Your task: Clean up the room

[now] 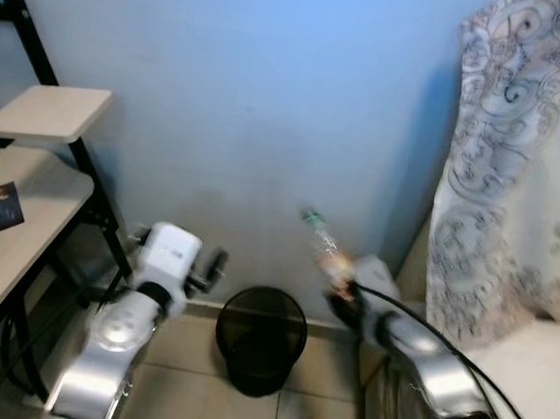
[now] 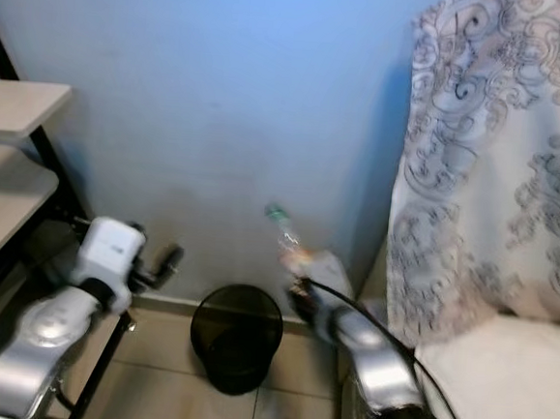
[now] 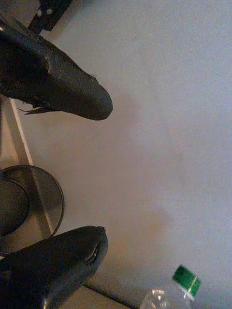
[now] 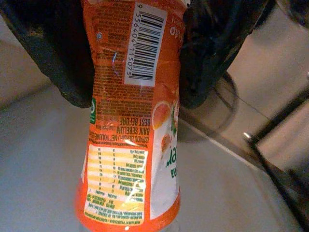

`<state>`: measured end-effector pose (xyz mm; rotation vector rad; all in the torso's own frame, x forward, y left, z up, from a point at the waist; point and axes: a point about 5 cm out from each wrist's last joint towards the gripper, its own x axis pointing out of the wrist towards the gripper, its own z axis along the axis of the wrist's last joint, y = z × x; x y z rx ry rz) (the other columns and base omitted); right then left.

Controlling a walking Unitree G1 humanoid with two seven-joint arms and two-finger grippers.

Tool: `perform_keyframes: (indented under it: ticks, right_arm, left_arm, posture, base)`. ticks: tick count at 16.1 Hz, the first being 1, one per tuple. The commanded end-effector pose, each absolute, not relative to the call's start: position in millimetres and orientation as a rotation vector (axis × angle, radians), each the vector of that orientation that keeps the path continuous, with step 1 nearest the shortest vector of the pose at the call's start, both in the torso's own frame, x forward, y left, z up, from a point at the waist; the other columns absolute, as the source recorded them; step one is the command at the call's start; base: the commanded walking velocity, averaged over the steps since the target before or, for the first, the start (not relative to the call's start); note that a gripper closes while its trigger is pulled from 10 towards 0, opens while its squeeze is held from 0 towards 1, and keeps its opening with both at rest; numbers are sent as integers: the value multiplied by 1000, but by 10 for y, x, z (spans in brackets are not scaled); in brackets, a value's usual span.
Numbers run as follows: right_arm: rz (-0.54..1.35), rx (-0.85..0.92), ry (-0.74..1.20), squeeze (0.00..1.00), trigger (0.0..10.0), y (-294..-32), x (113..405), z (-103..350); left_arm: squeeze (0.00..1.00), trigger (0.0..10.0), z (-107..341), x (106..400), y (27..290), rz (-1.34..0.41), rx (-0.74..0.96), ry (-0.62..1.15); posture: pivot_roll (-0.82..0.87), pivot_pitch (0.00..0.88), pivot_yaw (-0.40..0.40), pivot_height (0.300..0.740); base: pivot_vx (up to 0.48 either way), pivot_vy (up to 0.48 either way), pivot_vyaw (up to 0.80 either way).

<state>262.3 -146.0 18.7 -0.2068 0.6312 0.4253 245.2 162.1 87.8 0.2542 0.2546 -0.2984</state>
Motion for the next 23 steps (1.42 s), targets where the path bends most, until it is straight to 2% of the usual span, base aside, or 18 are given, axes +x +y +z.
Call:
perform_keyframes:
  ticks: [1,11,15,23]
  right_arm:
    - [474,-201,577,0,10000,-1312,2681,273]
    - [507,-205,572,0,10000,-1313,2746,266]
    - [510,-252,560,0,10000,-1316,2768,256]
    - [515,-329,612,0,10000,-1381,2759,174]
  left_arm:
    - [0,10000,883,2462,1715,-277,281,258]
    - [0,10000,860,2458,1699,-353,295,279]
    - [0,10000,854,2450,1689,-367,296,283]
    - [0,10000,820,2441,1663,-429,321,305]
  posture:
    - [67,0,22,740]
    - [75,0,11,740]
    - [77,0,10,740]
    - [76,0,12,740]
  base:
    - [281,0,0]
    - [287,0,0]
    - [294,0,500]
    - [300,0,0]
